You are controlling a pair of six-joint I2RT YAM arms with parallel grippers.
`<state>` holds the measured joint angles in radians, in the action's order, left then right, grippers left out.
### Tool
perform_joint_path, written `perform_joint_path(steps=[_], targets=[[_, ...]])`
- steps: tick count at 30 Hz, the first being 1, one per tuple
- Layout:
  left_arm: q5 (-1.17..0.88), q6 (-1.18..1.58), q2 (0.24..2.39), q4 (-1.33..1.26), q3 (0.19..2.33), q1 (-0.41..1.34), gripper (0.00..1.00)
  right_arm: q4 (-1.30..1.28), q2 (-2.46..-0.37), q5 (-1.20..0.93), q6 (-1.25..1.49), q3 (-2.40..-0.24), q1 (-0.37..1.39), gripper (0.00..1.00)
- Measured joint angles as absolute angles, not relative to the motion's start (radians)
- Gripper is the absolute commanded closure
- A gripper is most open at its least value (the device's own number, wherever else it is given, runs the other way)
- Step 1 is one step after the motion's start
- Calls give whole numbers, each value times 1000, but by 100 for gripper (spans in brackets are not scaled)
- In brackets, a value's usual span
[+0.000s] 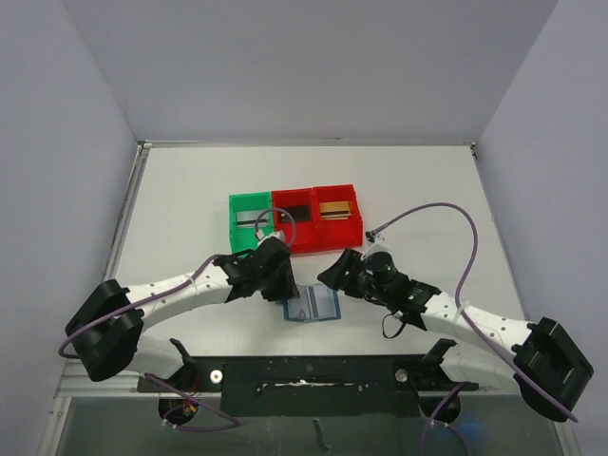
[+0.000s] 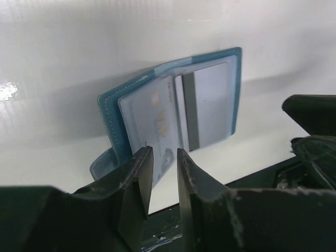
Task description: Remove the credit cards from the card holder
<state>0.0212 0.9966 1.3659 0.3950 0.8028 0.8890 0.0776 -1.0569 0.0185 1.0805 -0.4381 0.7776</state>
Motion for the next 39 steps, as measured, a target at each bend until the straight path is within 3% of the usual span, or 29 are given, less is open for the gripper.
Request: perform_joint_path(steps=[5,14,23,32,39], targets=[[33,989,1401,403,787,890,78,20,-1097,12,1053,-473,752,40],[51,990,1403,400,743,893,78,-292,-1269,173,840,-882,576,35],[52,990,1404,389,726,895,78,-436,-1470,225,640,-1040,413,35],[51,990,1408,369,725,896,79,-453,-1617,150,537,-1160,387,35],[51,990,1409,362,724,896,79,-458,-1727,140,521,-1246,385,41]])
